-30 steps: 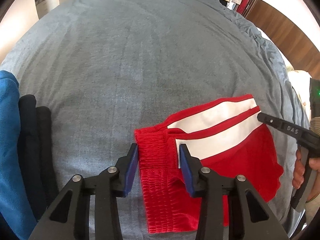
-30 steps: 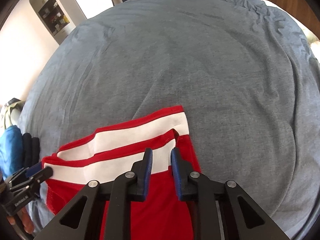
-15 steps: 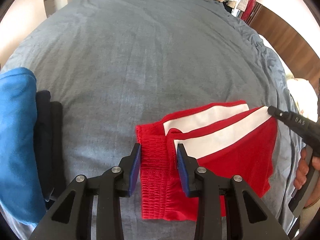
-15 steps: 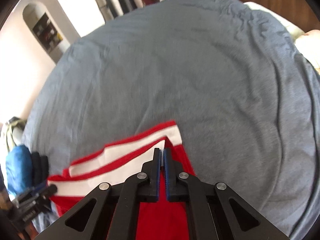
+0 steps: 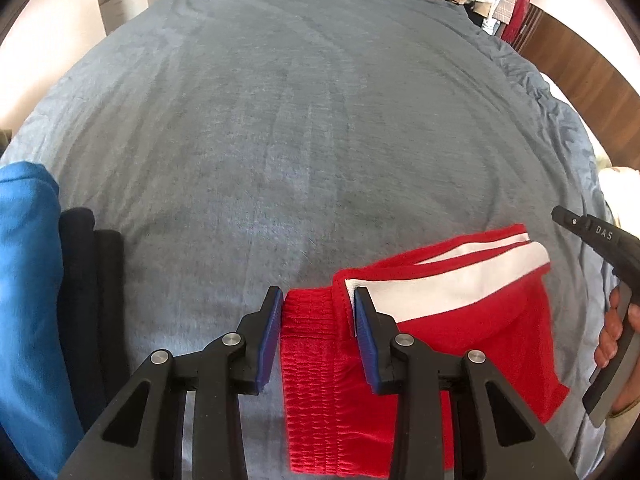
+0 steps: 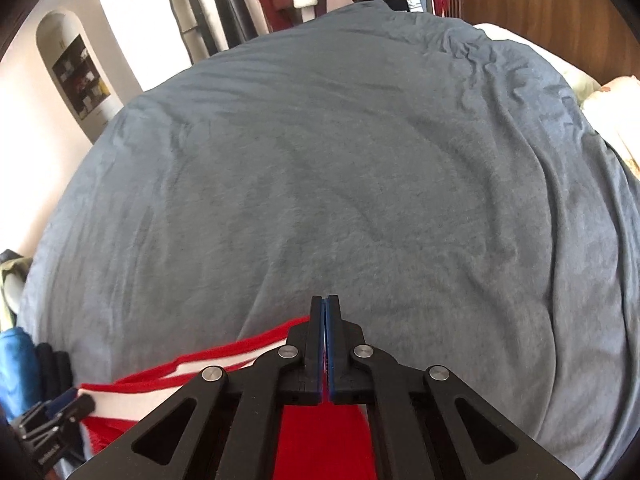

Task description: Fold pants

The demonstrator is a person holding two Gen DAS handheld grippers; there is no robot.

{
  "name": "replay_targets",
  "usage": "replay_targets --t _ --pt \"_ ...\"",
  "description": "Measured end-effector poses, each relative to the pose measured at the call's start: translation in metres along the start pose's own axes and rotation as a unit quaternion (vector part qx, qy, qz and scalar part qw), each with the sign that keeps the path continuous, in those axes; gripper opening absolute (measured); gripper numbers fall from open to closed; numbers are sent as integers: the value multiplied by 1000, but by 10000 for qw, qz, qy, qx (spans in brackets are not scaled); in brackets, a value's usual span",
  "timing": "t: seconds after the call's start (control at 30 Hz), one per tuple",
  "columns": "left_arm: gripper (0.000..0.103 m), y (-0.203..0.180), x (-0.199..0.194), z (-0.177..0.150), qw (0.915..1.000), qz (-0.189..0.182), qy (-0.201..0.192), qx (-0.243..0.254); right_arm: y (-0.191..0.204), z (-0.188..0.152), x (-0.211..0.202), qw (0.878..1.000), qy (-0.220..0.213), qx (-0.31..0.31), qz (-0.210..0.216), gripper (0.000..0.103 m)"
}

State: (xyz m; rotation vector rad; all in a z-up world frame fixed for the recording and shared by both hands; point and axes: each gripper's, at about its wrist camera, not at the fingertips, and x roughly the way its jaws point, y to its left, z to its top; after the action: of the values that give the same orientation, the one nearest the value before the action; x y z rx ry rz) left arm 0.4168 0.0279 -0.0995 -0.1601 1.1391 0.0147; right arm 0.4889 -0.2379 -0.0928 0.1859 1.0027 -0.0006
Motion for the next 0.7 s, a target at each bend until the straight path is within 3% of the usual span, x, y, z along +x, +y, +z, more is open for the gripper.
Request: replay_targets --t 0.2,0.27,0.3,0.33,0.6,0.67,0.7 --pt "38 -2 4 -2 9999 25 78 70 -2 -6 5 9992 293 -42 270 3" --pt "43 -2 4 -2 9999 57 112 77 -1 -11 3 9987 410 -94 274 12" --pt "43 -2 4 -3 9999 66 124 99 -2 -14 3 9985 476 -107 264 25" --pt "43 -3 4 -4 9998 69 128 125 -2 -17 4 9980 548 -126 275 28" --pt "43 -4 3 -5 9996 110 135 218 -6 -24 19 9956 782 -69 508 28" --pt "43 -4 3 -4 9997 96 139 194 -4 -23 19 9951 801 -104 568 23" --pt "43 -4 3 -3 9997 83 137 186 -3 -23 18 9949 794 -143 600 14"
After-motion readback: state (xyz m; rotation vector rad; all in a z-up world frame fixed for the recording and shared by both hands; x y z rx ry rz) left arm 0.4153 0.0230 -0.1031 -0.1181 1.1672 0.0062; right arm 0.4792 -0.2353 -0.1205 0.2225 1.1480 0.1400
